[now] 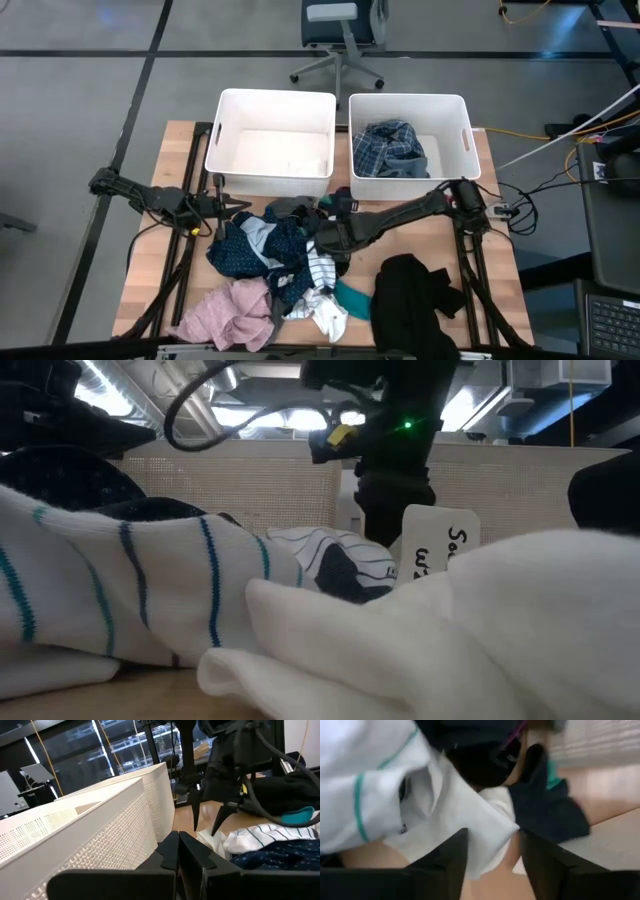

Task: Sort clothes
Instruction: Put the white sock into the left white bin

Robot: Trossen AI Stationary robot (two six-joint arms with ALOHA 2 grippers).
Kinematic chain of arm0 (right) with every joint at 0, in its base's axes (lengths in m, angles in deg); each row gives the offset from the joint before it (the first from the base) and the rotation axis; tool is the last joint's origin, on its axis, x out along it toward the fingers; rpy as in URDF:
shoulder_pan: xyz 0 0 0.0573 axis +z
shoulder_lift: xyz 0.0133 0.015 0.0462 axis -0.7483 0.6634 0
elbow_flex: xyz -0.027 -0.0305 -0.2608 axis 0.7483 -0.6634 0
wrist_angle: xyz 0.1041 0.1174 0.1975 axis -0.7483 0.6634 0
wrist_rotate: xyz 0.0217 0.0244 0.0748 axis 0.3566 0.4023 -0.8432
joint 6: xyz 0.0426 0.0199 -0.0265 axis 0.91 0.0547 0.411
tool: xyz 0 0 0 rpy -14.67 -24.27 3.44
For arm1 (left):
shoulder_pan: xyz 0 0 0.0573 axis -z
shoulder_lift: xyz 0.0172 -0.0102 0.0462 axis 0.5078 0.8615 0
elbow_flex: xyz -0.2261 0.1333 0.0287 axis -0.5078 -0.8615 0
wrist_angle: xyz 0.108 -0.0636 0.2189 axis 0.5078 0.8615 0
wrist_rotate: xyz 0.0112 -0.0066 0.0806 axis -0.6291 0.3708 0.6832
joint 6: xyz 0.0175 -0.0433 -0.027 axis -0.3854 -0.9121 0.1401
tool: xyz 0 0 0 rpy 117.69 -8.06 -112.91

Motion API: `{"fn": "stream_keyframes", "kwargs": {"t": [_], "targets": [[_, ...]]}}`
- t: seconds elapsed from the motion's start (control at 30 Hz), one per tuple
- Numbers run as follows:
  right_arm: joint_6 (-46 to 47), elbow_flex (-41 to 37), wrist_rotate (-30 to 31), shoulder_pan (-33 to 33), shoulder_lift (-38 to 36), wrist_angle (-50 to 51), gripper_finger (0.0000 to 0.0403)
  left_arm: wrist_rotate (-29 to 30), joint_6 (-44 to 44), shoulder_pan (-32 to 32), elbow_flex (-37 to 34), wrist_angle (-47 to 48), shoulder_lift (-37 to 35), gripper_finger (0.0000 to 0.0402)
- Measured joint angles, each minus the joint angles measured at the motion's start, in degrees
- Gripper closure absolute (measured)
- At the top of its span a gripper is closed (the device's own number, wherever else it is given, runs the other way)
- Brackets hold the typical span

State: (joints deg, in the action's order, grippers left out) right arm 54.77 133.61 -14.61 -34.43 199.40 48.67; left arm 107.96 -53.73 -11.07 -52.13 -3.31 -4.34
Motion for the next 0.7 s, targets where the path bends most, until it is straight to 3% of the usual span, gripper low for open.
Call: {"fn": "stream_keyframes", "kwargs": {"t": [0.13,0.27,0.47,0.7], "targets": [[-0.1,0.0,-3.4,-0.8,0.1,0.1,0.0310,0.0,-2.8,0.0,0.0,0.0,0.0,0.0400],[-3.1,0.0,-4.1,-0.5,0.1,0.2,0.0390,0.0,-12.6,0.0,0.0,-0.6,0.0,0.0400],[-2.9,1.8,-3.9,1.1,-1.6,3.6,0.0384,-0.1,-16.3,0.0,0.6,-8.8,0.0,0.0400],[-3.1,15.4,3.0,2.9,-3.9,14.6,0.0391,-0.1,-9.7,0.0,1.4,-14.1,0.0,0.0400]]}}
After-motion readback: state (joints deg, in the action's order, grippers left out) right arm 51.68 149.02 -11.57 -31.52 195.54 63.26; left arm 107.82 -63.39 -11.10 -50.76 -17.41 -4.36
